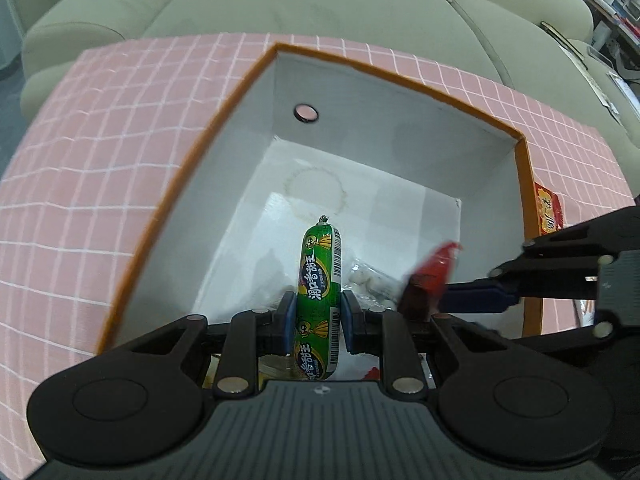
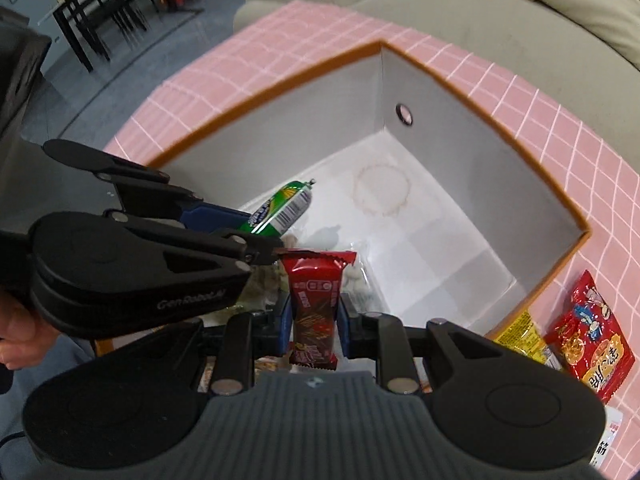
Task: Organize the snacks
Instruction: 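Open both grippers to drop the stick and bar into the shoebox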
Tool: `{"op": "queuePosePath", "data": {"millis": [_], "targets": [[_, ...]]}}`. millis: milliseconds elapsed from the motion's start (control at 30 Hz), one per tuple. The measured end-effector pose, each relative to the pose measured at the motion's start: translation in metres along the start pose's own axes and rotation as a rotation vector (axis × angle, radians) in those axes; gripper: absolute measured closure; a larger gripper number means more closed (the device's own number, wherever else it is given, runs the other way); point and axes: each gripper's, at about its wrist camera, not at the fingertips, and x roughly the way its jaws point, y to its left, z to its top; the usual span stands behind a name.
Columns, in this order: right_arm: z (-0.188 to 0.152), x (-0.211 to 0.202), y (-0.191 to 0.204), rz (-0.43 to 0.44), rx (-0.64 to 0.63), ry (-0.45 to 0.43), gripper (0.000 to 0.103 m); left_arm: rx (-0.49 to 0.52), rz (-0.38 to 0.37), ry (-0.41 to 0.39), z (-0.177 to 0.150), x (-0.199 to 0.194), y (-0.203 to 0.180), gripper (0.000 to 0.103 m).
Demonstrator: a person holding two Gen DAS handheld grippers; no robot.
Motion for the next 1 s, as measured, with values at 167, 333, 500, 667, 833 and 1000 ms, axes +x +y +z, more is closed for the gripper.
{"op": "queuePosePath", "data": {"millis": [167, 333, 500, 667, 833, 1000], "targets": [[-0.001, 0.019, 0.006, -0.035, -0.049, 0.044, 0.084, 0.004, -0.017, 0.040, -0.003, 0.012, 0.000, 0.078], [0.001, 0.033, 0.013, -0.037, -0.082, 0.070, 0.084, 0.015, -0.009, 0.057, -0.002, 0.017, -0.002, 0.078], [-0.003, 0.038, 0.019, -0.072, -0.130, 0.068, 0.081, 0.043, 0.009, 0.098, 0.006, 0.021, -0.009, 0.077], [-0.004, 0.026, 0.020, -0.077, -0.152, 0.025, 0.058, 0.037, 0.011, 0.098, 0.006, 0.021, -0.010, 0.077], [-0.008, 0.015, 0.023, -0.126, -0.200, -0.006, 0.043, 0.038, 0.009, 0.090, 0.005, 0.015, -0.011, 0.058], [-0.014, 0.006, 0.026, -0.149, -0.227, -0.024, 0.034, 0.061, 0.005, 0.063, 0.005, 0.005, -0.017, 0.045]]}}
